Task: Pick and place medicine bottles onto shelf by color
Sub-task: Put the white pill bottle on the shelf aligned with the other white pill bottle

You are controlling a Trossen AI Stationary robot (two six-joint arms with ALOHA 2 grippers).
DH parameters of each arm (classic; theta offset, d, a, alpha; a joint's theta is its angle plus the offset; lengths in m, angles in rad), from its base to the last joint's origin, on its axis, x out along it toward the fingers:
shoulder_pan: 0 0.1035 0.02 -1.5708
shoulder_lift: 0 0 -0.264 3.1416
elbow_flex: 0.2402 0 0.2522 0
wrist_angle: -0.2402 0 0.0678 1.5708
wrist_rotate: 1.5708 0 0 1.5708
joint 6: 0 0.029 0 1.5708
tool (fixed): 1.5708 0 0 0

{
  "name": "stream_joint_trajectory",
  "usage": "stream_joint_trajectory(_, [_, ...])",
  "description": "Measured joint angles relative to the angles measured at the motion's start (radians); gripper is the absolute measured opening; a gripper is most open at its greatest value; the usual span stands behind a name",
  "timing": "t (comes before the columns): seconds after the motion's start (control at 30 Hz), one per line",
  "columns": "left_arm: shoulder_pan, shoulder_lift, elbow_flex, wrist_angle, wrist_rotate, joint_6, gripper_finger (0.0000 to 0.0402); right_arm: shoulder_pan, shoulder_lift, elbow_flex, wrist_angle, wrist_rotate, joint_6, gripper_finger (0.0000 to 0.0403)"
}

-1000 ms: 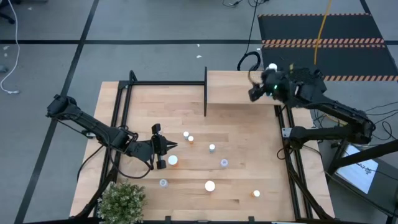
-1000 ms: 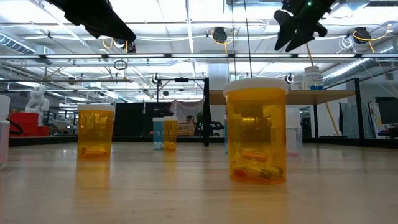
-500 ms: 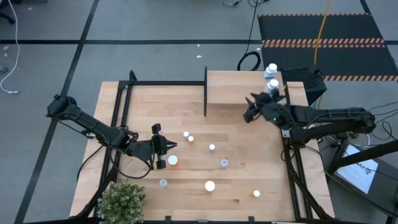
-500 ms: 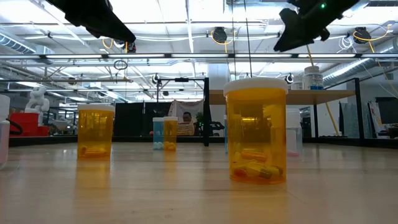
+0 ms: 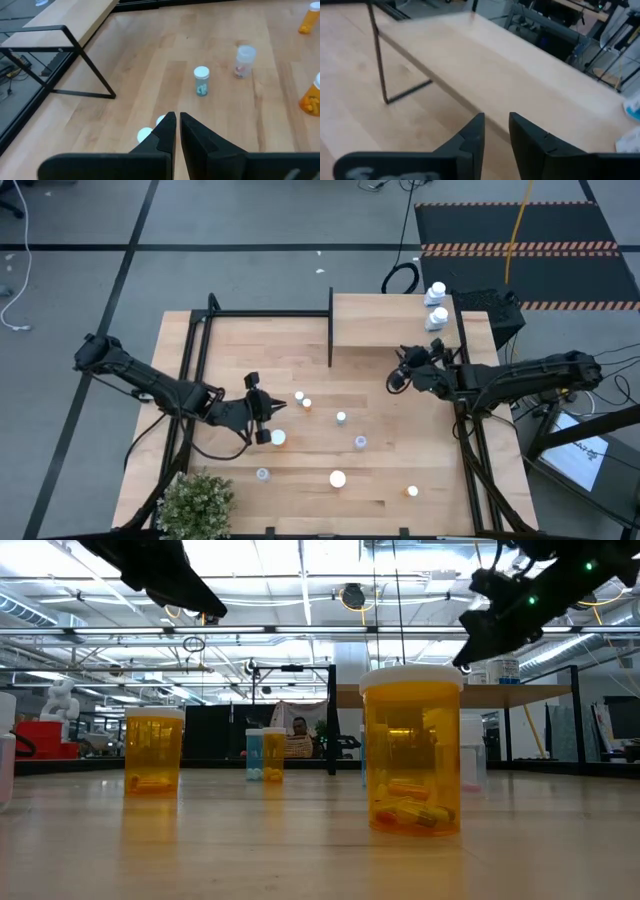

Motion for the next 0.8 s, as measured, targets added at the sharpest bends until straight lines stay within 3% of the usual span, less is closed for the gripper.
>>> stream_joint_trajectory(0.17, [0.014, 0.0, 0.0, 0.0, 0.0, 0.0, 0.0026, -0.006, 0.0, -0.023, 0.003, 0.069, 0.051, 0.0061])
stream_joint_trajectory(0.4, [0.015, 0.0, -0.007, 0.007, 0.0, 0.011, 0.0026, -0.04, -0.006, -0.023, 0.065, 0.071, 0.048, 0.0037])
stream_joint_trajectory(0.53, [0.015, 0.0, -0.032, 0.031, -0.001, 0.011, 0.0026, -0.092, -0.009, -0.023, 0.183, 0.013, -0.009, 0.0025])
stream_joint_trajectory(0.67, [0.015, 0.0, -0.04, 0.051, -0.001, 0.019, 0.0026, -0.155, -0.009, -0.023, 0.198, -0.056, 0.037, 0.0015])
stream_joint_trajectory(0.8, [0.015, 0.0, -0.04, 0.054, 0.0, 0.023, 0.0026, -0.205, -0.009, -0.023, 0.24, -0.062, 0.068, 0.0005])
